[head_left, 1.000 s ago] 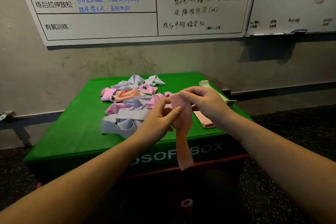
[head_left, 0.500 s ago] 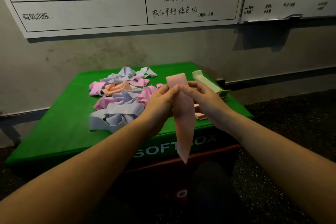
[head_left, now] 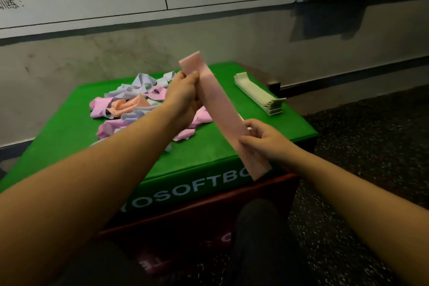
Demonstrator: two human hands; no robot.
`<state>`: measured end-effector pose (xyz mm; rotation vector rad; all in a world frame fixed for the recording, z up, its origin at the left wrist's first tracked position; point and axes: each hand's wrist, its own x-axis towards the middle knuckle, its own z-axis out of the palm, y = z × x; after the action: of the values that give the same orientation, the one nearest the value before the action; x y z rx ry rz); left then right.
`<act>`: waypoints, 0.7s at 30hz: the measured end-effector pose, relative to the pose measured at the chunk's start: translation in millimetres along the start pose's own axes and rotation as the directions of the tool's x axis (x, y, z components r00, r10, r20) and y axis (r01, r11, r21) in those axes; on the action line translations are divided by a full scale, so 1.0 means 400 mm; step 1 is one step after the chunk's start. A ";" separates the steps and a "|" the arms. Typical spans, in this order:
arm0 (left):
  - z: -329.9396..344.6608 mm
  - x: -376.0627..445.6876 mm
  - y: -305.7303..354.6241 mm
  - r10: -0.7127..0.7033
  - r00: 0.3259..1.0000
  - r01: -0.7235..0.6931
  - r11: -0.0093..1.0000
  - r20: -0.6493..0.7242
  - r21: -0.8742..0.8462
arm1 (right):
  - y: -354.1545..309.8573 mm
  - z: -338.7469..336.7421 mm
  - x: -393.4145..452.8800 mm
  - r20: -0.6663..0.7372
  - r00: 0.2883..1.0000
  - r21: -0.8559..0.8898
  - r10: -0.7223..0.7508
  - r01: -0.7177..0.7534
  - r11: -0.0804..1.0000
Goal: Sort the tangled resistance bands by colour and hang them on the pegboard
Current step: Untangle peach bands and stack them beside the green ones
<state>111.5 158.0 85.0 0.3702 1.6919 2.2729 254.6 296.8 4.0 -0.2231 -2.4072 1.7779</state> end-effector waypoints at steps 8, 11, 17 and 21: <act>0.005 0.165 -0.056 -0.022 0.990 0.042 0.989 -0.143 0.140 | 0.093 -0.056 0.018 -0.058 0.998 0.027 -0.031 0.032 0.999; 0.009 0.219 -0.087 -0.037 0.985 0.061 0.989 -0.169 0.138 | 0.114 -0.080 0.033 -0.101 0.993 -0.015 -0.059 0.058 0.998; 0.011 0.329 -0.145 -0.064 0.977 0.102 0.977 -0.205 0.184 | 0.119 -0.139 0.048 0.088 0.993 -0.073 -0.082 0.088 0.993; 0.028 0.395 -0.178 -0.099 0.975 0.134 0.977 -0.199 0.168 | 0.139 -0.164 0.084 0.158 0.980 -0.189 -0.119 0.148 0.971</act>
<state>-25.6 246.2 25.7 0.0880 1.9654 2.1349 236.8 381.0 -29.0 0.0506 -2.6343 1.5447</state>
